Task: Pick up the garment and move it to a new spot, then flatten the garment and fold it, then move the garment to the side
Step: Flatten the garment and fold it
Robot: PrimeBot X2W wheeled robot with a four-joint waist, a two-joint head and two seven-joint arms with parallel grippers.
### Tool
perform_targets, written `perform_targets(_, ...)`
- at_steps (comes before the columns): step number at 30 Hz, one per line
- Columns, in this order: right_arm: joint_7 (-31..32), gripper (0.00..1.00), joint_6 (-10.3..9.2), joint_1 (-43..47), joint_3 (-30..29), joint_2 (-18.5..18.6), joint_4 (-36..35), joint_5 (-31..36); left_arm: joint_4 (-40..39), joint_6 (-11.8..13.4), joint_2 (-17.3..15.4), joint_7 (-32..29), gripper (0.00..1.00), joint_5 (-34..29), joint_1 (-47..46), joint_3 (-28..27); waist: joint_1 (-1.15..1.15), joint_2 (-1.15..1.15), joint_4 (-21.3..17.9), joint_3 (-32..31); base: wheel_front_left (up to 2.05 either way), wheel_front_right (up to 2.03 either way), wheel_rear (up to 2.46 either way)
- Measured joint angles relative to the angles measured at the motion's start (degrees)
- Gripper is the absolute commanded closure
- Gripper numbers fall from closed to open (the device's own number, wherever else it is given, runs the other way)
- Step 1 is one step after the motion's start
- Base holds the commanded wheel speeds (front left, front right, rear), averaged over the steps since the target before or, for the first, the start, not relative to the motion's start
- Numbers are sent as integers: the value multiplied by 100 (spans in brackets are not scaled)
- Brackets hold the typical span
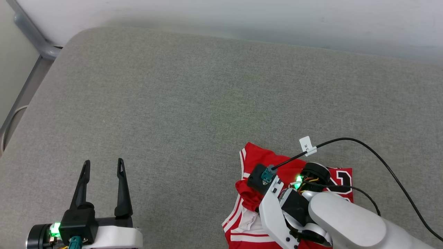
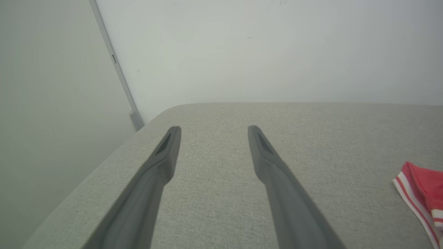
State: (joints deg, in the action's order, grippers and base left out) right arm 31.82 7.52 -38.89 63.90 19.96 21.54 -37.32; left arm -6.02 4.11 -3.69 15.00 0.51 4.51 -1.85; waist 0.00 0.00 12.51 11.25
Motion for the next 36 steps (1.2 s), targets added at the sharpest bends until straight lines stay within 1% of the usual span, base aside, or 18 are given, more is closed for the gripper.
perform_targets(2, -179, 100, 0, -11, 46, -25, 66, -80, 16, 0, 0, -1, 0, -1, -14, 1, 0, 0, -30, -10, 0, 0, 0)
perform_targets(3, -315, 69, 2, -13, 52, -34, 75, -119, 22, 1, -1, -1, 0, -2, -18, 0, 0, 0, -49, -25, 0, 0, 0)
perform_targets(4, -437, 32, 3, -12, 57, -37, 76, -142, 31, 0, -2, -1, 0, -4, -20, 0, 0, 0, -68, -46, 0, 0, 0)
perform_targets(5, -537, 0, 3, -10, 51, -35, 65, -159, 46, 0, -5, -1, 0, -11, -20, 0, 0, 0, -86, -72, 0, 0, 0)
perform_targets(6, -661, 0, 2, -8, 27, -23, 25, -170, 55, -2, -10, -1, 0, -20, -18, 2, 0, 0, -106, -106, 0, 0, 0)
perform_targets(7, -1493, 0, 1, 164, -588, 204, -431, -109, 64, 0, -77, 0, 0, -35, 78, -14, 0, 0, -309, -283, 0, 0, 0)
perform_targets(9, -1708, 0, 1, 273, -907, 313, -568, 49, 56, -1, -91, -1, 0, -34, 116, -25, 0, 0, -397, -334, 0, 0, 0)
perform_targets(11, -1928, 0, 1, 404, -1352, 381, -683, 199, 35, 0, -113, 0, 0, -35, 124, -29, 0, 0, -486, -380, 0, 0, 0)
perform_targets(12, -2213, 0, 1, 569, -1893, 389, -784, 478, 21, -2, -126, 7, 0, -35, 158, -29, 0, 0, -581, -413, 0, 0, 0)
perform_targets(14, -2472, 0, 0, 760, -2450, 357, -868, 803, 14, -1, -140, 7, 0, -35, 186, -25, 0, 0, -676, -438, 0, 0, 0)
perform_targets(18, -3002, 0, 0, 1287, -3553, 130, -1033, 1550, 18, 5, -174, 7, 0, -38, 200, -23, 0, 0, -848, -490, 0, 0, 0)
perform_targets(23, -3643, 0, 0, 2047, -4926, -381, -1277, 2370, 16, 34, -201, 7, 0, -55, 217, -14, 0, 0, -1014, -555, 0, 0, 0)
perform_targets(26, -4025, 0, 0, 2451, -5597, -726, -1449, 2796, 19, 43, -220, 7, 0, -55, 229, -9, 0, 0, -1085, -598, 0, 0, 0)
perform_targets(28, -4229, 0, -1, 2735, -5876, -943, -1538, 2980, 15, 44, -235, 7, 0, -55, 239, -8, 0, 0, -1120, -641, 0, 0, 0)
perform_targets(32, -4462, 0, 0, 3280, -6110, -1343, -1696, 3085, 19, 47, -257, 7, 0, -54, 337, 3, 0, 0, -1166, -748, 0, 0, 0)
perform_targets(36, -4570, 0, 0, 3711, -6240, -1532, -1790, 3085, 34, 46, -259, 7, 0, -29, 370, 23, 0, 0, -1187, -842, 0, 0, 0)
